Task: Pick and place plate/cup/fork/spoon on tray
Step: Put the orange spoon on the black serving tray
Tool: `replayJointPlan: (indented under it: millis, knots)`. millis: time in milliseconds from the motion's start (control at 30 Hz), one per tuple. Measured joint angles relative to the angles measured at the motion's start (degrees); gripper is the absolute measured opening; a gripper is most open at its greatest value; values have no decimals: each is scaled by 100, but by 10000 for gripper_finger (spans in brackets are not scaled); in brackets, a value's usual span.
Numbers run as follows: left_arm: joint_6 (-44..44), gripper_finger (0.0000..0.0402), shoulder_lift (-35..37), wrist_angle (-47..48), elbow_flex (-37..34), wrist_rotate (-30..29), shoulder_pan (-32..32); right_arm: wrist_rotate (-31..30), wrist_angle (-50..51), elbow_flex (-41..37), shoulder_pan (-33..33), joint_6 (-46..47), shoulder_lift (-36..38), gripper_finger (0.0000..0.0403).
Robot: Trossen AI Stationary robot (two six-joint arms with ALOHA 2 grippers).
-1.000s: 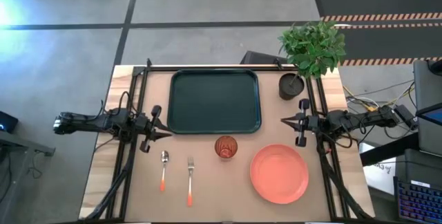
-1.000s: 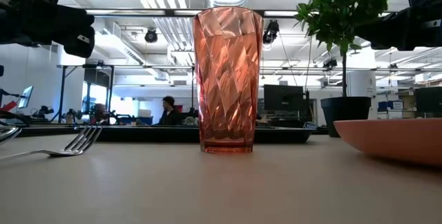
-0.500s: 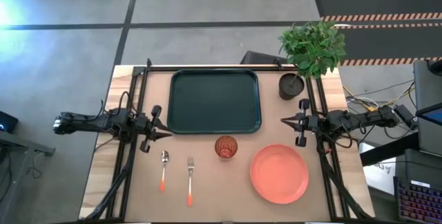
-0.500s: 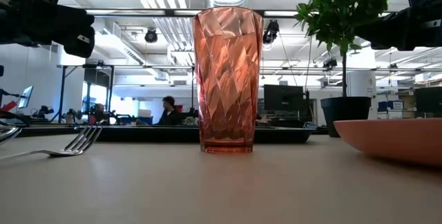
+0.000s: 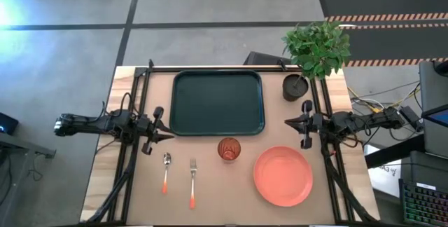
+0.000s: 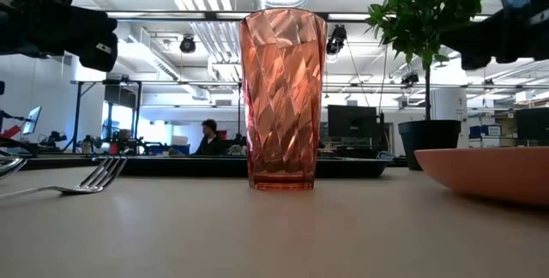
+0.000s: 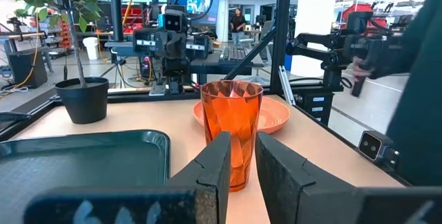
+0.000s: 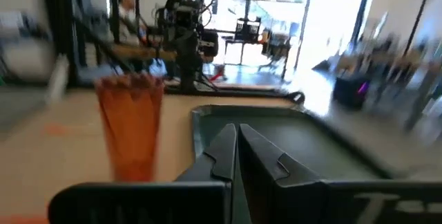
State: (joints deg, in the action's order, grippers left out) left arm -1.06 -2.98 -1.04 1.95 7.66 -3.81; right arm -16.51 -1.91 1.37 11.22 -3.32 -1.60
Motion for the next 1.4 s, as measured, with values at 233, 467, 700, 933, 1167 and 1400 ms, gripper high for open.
replayJointPlan:
  millis: [233,467,700,933,1167,1400]
  knots:
    - [0,52,-4,0,-1,2,-2,-157,-45,0,-2,2307,4,9]
    - [0,52,-2,-2,-1,0,0,-306,-54,0,-1,2924,2,9]
    - [0,52,1,-2,-1,0,-2,-912,-401,-2,-2,3187,4,9]
    - [0,52,4,-2,-1,0,-2,-930,-1317,0,-2,3187,4,9]
    - [-537,52,6,-578,-1,-92,0,-909,-1950,0,-2,3189,4,9]
    - [-1865,52,-7,-2704,1,-91,0,-909,-2115,0,-2,3179,4,9]
